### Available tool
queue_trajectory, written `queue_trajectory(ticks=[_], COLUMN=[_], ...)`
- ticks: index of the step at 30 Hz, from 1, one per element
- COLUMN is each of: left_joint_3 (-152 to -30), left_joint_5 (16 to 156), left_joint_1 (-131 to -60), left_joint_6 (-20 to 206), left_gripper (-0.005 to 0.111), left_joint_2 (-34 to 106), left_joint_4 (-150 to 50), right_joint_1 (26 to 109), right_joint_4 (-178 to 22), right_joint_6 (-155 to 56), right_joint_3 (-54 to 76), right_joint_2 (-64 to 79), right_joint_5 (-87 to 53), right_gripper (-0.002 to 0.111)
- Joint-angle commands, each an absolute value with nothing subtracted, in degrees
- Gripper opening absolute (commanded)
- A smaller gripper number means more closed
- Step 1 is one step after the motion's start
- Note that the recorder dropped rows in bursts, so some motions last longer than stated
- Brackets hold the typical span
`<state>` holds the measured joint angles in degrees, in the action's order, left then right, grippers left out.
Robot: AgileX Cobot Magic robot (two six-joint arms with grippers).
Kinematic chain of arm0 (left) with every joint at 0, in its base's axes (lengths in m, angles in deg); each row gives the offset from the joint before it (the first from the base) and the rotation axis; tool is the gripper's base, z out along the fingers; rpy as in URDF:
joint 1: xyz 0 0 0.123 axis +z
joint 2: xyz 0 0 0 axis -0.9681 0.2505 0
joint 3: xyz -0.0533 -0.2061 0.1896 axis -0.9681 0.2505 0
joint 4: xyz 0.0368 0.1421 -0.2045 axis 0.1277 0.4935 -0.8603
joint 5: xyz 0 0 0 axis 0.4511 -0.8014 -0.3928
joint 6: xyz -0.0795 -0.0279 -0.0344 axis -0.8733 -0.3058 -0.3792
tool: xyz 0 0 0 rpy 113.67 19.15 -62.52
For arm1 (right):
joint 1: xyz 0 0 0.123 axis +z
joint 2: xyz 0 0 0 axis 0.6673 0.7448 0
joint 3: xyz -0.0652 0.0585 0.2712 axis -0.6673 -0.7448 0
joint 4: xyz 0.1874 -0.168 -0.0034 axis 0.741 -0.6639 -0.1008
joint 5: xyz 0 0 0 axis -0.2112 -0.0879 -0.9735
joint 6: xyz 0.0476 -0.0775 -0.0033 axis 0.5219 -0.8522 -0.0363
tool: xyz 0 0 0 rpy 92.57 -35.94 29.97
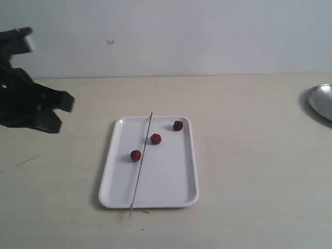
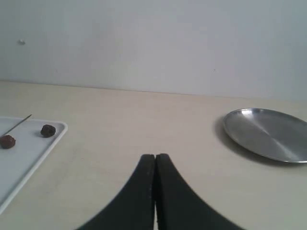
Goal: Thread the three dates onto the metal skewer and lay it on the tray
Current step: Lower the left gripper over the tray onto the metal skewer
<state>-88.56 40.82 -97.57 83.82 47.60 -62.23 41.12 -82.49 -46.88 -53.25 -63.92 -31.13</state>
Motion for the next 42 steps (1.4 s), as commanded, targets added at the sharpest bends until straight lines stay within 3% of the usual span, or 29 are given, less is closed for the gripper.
queue_trajectory(ticks=[1,7,12,15,42], left_joint_3=[-93.97,-110.04,-117.31,-117.6,-114.14], left_joint_5=[42.35,35.07,27.2,26.72,36.56], left_joint_1=[-110.64,-120.1,-120.86,-120.86,-120.72], left_joint_6=[69.05,60.2,58.03,58.03,57.54], left_gripper=[0.0,0.007,0.032,0.04,0.039], left_joint_2=[57.72,76.41,85.11,86.12,89.69], left_joint_4=[-49.59,-43.43,-43.52,-42.47,-40.13], right_joint_1=[41.2,41.2,41.2,41.2,41.2], right_joint_4=[-82.55,-82.55,-82.55,-82.55,-82.55], right_joint_6=[-46.85,-46.85,-46.85,-46.85,-46.85], right_joint_3=[-53.53,-53.53,-53.53,-53.53,-53.53], right_joint_2=[-64.31,-64.31,-64.31,-64.31,-64.31], right_joint_5=[-30.64,-30.64,-30.64,-30.64,-30.64], right_gripper=[0.0,0.0,0.0,0.0,0.0])
